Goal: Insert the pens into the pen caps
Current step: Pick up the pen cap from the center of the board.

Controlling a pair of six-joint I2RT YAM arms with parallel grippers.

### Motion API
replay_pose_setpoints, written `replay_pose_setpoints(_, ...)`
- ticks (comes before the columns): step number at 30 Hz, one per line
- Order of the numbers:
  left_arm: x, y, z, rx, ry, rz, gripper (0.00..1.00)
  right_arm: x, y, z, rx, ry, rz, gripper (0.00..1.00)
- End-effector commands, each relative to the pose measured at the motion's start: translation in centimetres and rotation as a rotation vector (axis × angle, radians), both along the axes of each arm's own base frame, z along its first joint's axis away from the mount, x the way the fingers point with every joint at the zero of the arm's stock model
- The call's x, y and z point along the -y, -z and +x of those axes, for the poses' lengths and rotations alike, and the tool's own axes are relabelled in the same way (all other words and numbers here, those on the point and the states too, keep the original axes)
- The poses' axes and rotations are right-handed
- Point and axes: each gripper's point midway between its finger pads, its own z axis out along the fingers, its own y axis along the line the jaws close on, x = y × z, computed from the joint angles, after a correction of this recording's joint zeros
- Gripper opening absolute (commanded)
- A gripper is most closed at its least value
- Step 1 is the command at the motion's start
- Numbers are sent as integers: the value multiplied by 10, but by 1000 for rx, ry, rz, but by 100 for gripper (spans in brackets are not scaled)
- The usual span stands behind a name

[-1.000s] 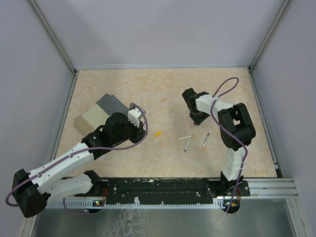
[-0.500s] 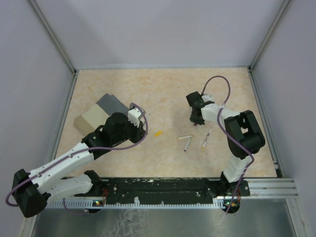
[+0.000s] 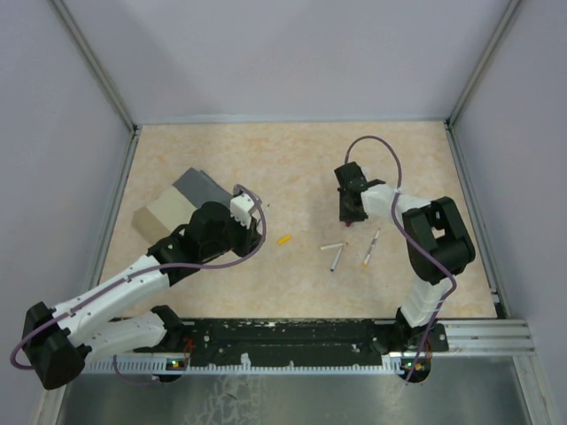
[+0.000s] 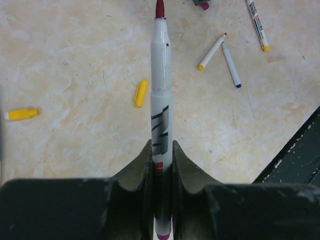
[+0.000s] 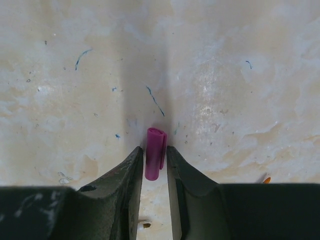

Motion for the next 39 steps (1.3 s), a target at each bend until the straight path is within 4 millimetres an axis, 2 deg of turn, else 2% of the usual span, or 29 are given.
replay_pose_setpoints(1,2,-9,6,21,-4,-10,0,3,17,-16,-104,-64,-34,27)
replay_pose_setpoints(8,1,-9,7,22,-5,-11,0,3,21,-14,-119,-78,-45,27)
replay_pose_setpoints(18,0,-8,8,21,-16,-12,0,-1,21,-11,-102,-108,-22,13)
replay_pose_setpoints(29,0,-6,10,12,-14,-13,0,-40,-1,-17,-88,-290,171,13)
replay_pose_setpoints(39,3,-10,9,-12,-27,-77,0,-46,-22,-20,-25,-293,225,14)
